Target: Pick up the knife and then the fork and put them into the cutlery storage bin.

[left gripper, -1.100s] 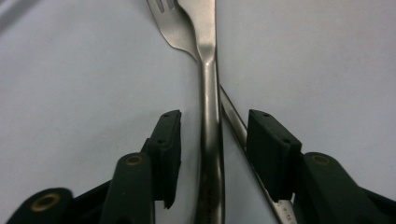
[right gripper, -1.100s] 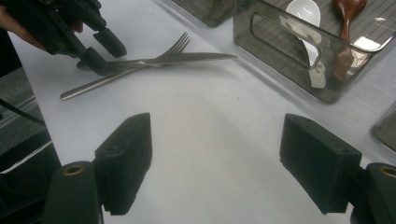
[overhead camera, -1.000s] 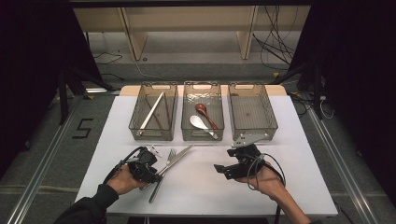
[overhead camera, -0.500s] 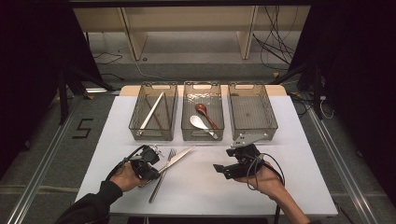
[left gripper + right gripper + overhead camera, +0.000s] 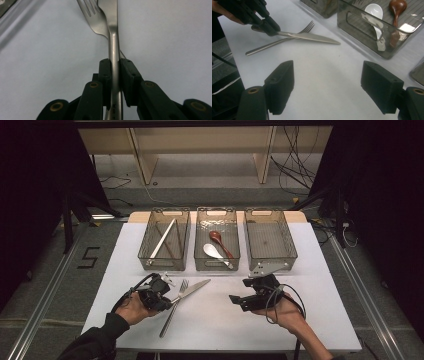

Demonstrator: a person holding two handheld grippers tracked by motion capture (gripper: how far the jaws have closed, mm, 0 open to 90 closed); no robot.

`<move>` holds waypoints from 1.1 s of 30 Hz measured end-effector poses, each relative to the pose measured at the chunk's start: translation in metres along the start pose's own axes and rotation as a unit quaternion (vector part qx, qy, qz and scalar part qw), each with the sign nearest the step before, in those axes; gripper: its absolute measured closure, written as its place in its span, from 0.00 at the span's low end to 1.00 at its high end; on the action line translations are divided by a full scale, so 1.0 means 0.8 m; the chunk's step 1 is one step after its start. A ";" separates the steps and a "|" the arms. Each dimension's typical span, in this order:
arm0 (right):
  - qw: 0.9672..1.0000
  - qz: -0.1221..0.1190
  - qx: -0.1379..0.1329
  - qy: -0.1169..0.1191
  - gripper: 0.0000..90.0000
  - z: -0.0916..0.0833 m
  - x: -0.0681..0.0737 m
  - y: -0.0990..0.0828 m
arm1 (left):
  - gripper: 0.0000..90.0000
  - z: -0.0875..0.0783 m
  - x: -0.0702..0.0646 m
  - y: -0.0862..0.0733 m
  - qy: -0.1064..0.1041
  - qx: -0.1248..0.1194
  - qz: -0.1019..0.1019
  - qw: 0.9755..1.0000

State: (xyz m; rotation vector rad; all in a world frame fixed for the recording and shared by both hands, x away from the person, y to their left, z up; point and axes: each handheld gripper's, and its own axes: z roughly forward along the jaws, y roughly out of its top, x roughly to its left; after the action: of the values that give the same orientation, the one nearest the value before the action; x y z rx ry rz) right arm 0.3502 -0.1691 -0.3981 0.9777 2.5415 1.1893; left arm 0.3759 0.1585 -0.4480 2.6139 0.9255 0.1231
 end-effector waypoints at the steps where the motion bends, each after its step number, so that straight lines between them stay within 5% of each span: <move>1: 1.000 -0.001 0.001 0.000 0.31 0.001 0.000 0.000 | 0.88 0.000 -0.001 0.000 -0.001 -0.001 0.000 1.000; 23: 1.000 -0.030 0.008 0.006 0.31 0.017 0.018 0.004 | 0.88 -0.011 -0.014 0.010 -0.010 -0.007 0.020 1.000; 28: 0.996 -0.085 0.003 -0.003 0.31 0.033 0.041 0.006 | 0.88 -0.015 -0.022 0.014 -0.015 -0.010 0.031 0.999; 33: 0.985 -0.170 0.006 -0.014 0.31 0.058 0.073 0.004 | 0.88 -0.019 -0.034 0.021 -0.024 -0.008 0.044 0.999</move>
State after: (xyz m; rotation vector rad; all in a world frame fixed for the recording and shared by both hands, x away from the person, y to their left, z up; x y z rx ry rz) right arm 0.3259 -0.1022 -0.4200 0.5262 2.5603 1.0527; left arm 0.3618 0.1344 -0.4270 2.6323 0.7903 0.0906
